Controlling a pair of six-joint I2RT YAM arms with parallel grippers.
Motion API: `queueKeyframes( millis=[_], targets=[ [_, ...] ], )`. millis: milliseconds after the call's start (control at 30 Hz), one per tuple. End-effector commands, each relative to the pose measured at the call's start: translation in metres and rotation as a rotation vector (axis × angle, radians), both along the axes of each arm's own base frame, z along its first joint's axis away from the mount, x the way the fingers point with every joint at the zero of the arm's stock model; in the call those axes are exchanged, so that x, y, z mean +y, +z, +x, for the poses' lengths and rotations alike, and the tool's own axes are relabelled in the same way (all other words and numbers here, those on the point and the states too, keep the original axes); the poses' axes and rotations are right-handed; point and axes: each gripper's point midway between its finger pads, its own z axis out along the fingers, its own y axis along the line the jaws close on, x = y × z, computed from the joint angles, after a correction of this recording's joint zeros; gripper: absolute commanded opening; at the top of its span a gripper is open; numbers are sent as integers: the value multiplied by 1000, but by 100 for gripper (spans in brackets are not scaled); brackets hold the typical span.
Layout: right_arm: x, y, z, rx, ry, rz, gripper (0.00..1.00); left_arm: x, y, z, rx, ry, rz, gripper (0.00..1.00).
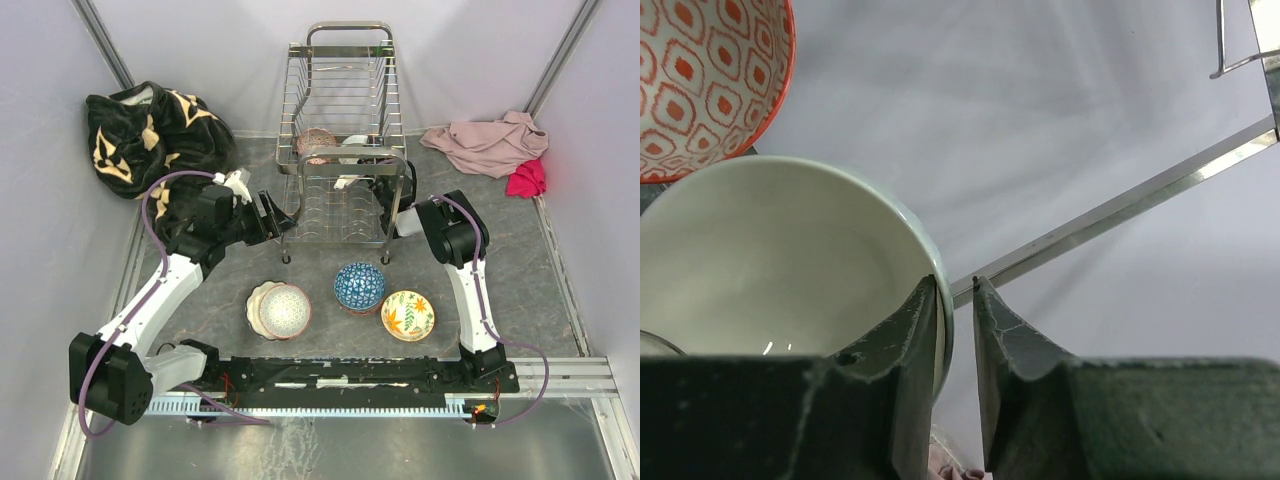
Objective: Load the bowls into the dish rack
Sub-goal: Place the bowl in the dish rack.
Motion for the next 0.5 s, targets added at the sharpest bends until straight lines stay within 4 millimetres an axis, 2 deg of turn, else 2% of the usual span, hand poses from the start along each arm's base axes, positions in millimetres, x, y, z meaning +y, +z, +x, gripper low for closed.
queueKeyframes(
  millis=[0,100,333,367,433,467],
  targets=[
    [0,2,-9,-26,20,36,30,-3,18,9,-61,-6,-26,80],
    [-1,3,-9,-20,20,53,45,-3,17,9,-59,-5,-26,80],
    [-1,11,-11,-6,42,101,67,-3,18,9,-62,-4,-28,80],
    [-1,12,-12,-3,48,114,74,-4,18,9,-61,-6,-29,80],
    [-2,13,-12,16,72,149,98,-4,18,9,-63,-6,-29,80],
    [-3,15,-12,23,82,173,99,-3,18,9,-62,-5,-29,80]
  ],
)
